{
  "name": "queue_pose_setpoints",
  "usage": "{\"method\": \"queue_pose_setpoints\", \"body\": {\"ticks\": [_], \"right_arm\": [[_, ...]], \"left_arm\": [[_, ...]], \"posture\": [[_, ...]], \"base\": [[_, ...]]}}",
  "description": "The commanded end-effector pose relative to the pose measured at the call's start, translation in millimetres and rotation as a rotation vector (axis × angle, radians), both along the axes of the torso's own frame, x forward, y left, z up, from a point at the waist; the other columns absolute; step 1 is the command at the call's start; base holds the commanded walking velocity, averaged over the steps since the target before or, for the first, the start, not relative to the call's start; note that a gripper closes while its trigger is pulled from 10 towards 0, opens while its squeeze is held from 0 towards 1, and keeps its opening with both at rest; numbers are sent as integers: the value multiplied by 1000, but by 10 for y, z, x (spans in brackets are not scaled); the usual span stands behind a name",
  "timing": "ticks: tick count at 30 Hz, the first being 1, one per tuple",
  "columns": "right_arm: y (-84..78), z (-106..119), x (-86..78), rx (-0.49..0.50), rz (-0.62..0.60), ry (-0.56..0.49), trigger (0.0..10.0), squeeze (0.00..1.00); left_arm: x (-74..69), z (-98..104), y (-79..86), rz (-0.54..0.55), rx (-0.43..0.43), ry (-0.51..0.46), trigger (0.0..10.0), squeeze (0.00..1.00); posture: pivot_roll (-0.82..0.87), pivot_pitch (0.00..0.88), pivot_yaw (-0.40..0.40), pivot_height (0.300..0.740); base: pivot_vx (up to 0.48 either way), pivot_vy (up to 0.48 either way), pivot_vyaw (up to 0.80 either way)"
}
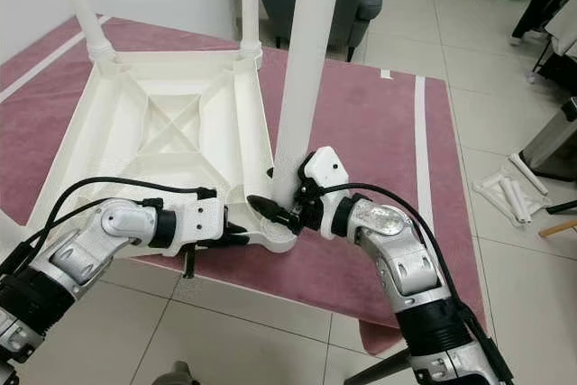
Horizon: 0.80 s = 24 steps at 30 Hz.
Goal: Building children table
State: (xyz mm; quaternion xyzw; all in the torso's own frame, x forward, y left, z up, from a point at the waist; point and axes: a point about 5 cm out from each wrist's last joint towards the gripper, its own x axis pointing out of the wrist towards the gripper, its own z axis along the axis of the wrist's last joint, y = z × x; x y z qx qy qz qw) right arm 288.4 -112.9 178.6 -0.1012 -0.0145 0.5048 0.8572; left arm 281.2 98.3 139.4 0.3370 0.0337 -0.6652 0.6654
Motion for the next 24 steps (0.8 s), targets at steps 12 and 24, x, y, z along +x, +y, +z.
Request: {"method": "queue_pose_setpoints", "body": {"ticks": [12, 24], "right_arm": [[-74, -361, 252, -40, -466, 85, 0, 0], [-238, -434, 423, 13, -1229, 89, 0, 0]], "left_arm": [[21, 217, -301, -163, -45, 10, 0, 0], [331, 443, -870, -112, -154, -24, 0, 0]], "posture": [[181, 17, -39, 740], [155, 13, -7, 740]], "base": [[0, 0, 0], [0, 0, 0]]}}
